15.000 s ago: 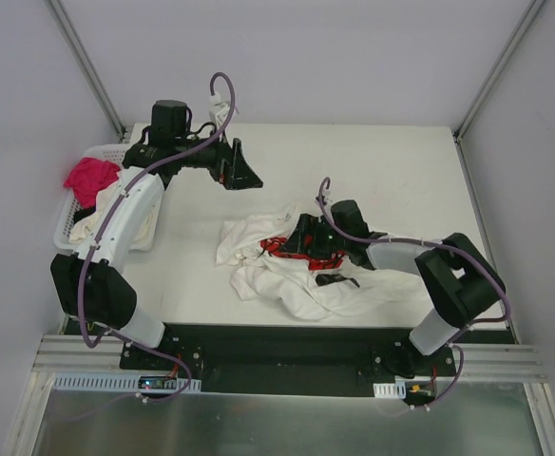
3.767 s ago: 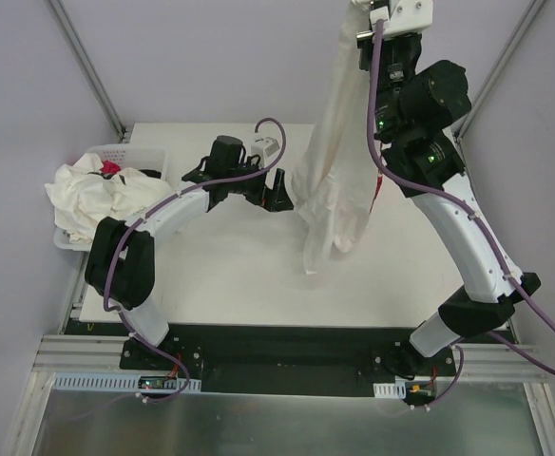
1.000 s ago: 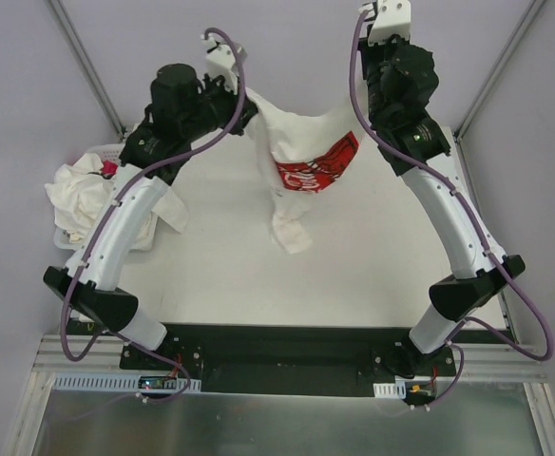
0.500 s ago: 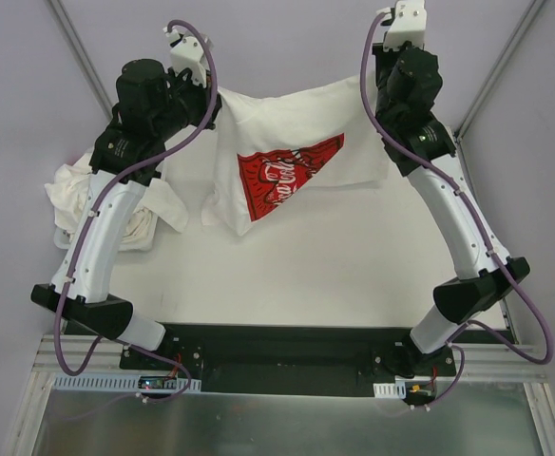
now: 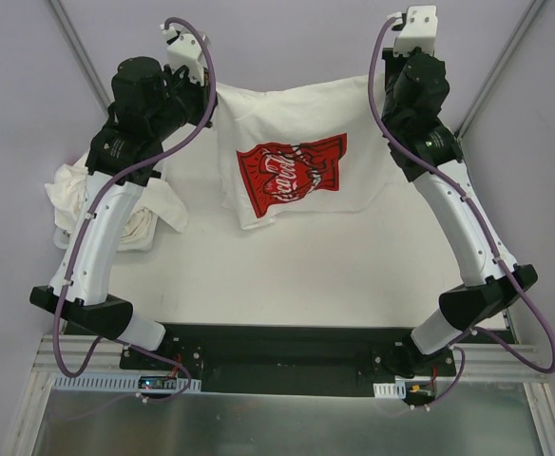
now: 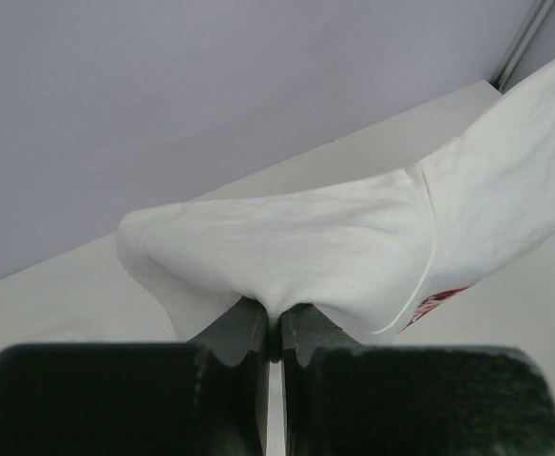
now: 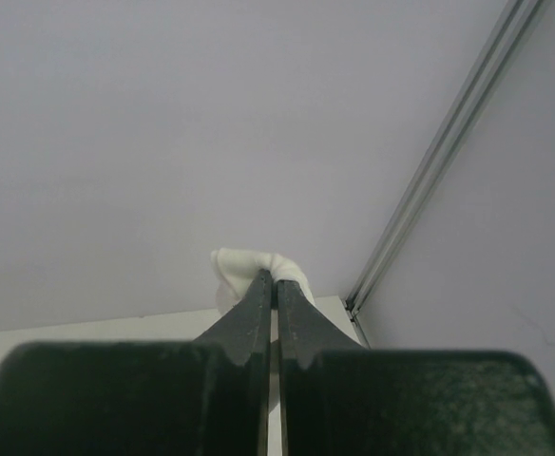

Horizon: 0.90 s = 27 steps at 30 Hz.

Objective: Fold and stack the t-shirts

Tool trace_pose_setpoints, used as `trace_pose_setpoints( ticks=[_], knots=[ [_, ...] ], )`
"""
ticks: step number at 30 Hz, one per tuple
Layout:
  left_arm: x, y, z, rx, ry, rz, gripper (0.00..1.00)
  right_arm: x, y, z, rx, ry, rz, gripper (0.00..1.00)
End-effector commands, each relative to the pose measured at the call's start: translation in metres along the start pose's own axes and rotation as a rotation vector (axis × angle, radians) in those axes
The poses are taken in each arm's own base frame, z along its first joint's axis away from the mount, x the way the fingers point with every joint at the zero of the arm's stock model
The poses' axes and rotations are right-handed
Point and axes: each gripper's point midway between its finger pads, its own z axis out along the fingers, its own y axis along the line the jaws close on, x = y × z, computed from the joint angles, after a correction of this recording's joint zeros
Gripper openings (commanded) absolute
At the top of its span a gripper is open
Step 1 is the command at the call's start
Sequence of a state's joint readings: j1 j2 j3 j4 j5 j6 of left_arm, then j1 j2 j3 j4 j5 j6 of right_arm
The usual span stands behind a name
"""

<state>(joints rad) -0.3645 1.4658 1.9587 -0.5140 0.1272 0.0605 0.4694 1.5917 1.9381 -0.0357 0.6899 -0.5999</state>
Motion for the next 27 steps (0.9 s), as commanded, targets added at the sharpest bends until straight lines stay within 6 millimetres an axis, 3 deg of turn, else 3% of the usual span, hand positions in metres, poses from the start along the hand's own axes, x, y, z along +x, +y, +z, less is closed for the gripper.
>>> trace_pose_setpoints(
  ticks=[1,7,16,22,24,25,27],
  knots=[
    [-0.056,0.011,-0.028,-0.06,-0.162,0.048,0.0,-0.031,-0.034,-0.013,0.072,-0.073,0.09,0.01],
    [-0.079,0.016,-0.045,-0.092,-0.223,0.074,0.0,-0.028,-0.034,-0.01,0.07,-0.064,0.081,0.01],
    [-0.102,0.013,-0.07,-0.093,-0.291,0.098,0.0,-0.04,-0.043,-0.024,0.043,-0.08,0.12,0.01],
    [-0.121,-0.006,-0.104,-0.012,-0.372,0.172,0.0,-0.057,-0.046,-0.056,-0.075,-0.173,0.206,0.01],
    [-0.131,-0.006,-0.115,-0.021,-0.416,0.211,0.0,-0.084,-0.061,-0.075,-0.104,-0.274,0.257,0.01],
    [-0.137,-0.008,-0.127,-0.025,-0.446,0.228,0.0,-0.08,-0.059,-0.078,-0.116,-0.285,0.254,0.01],
    [-0.14,-0.01,-0.136,-0.026,-0.482,0.267,0.0,-0.106,-0.077,-0.1,-0.13,-0.39,0.302,0.01]
  ],
)
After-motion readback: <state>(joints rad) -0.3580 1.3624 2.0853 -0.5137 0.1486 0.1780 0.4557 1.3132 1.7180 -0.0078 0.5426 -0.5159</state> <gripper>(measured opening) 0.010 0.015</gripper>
